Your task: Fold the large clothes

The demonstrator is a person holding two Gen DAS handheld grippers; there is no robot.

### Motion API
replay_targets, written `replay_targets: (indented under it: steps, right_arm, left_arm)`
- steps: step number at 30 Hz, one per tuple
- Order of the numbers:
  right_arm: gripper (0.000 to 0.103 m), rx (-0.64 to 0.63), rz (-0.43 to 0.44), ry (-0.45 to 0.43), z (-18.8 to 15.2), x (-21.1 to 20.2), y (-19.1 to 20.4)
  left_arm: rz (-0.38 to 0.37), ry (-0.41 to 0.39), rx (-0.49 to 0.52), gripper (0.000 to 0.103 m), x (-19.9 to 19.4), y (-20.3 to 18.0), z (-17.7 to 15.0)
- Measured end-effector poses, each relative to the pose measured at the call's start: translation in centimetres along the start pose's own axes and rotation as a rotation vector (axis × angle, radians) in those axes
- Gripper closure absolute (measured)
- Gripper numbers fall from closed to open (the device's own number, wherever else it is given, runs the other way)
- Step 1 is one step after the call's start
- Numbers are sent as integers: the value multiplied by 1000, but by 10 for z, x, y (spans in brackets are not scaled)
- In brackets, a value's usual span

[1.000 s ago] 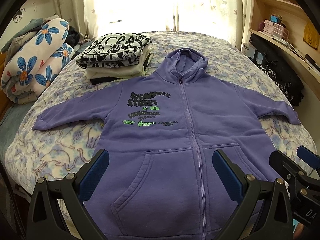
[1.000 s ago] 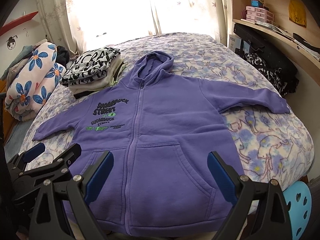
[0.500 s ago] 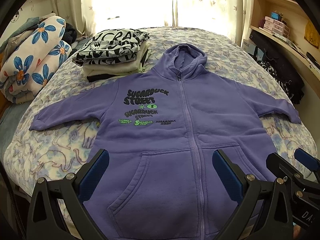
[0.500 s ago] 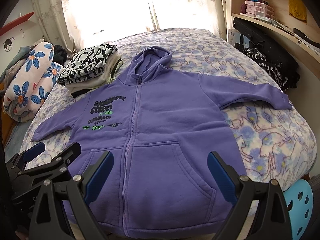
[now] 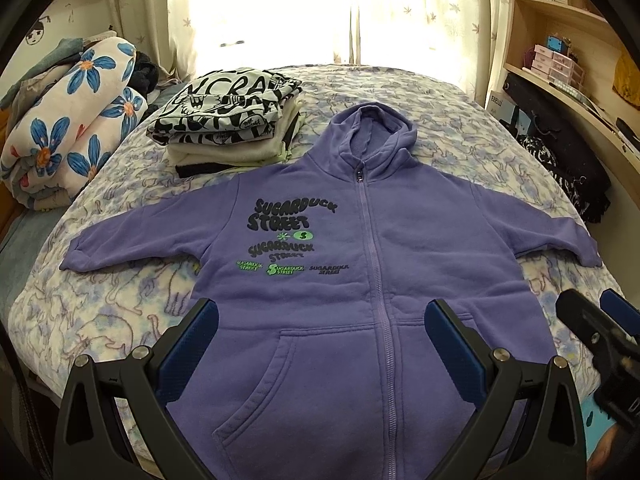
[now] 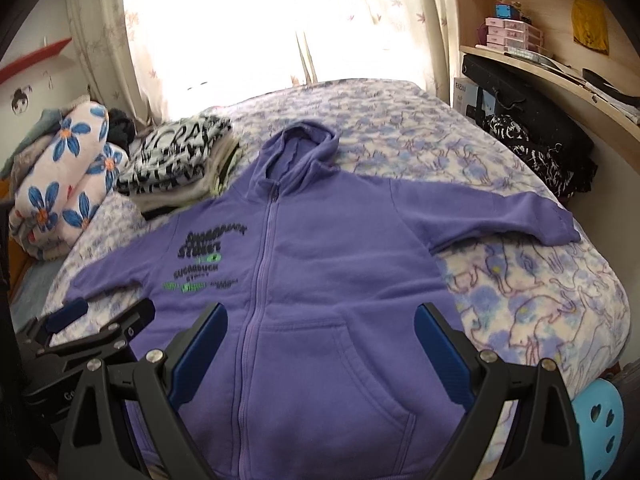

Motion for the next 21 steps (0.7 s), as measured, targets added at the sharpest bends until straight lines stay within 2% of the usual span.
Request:
replay_targets:
  steps: [6,11,14,18,21]
  right_arm:
    - [8,-1,48,-48,17,-4,-14]
    - [8,-8,98,-21,28,6,-23]
    - [8,-19,61,-41,32,9,-32]
    - [8,5,11,-74,40,14,-58]
    - [8,34,-44,-83,47,24,-86]
  left_arm:
    - [6,-6,8,1,3,-15,15]
    - [-2,-1,8,1,8,-28,29]
    - [-21,5,15,1,13,-38,40]
    - [-81,18,24,1,24,-57,57]
    - [-141,-44,52,1,34,-75,69]
Point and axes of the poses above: each gripper's, at about its wrist camera, not at the fingertips, and x roughly the way its jaws point, y to its left, z to its top, the point moved 1 cm from there along x, roughly the way its jaws point, and after that the axes turned 5 degrees about -x, right-handed, at the moved point
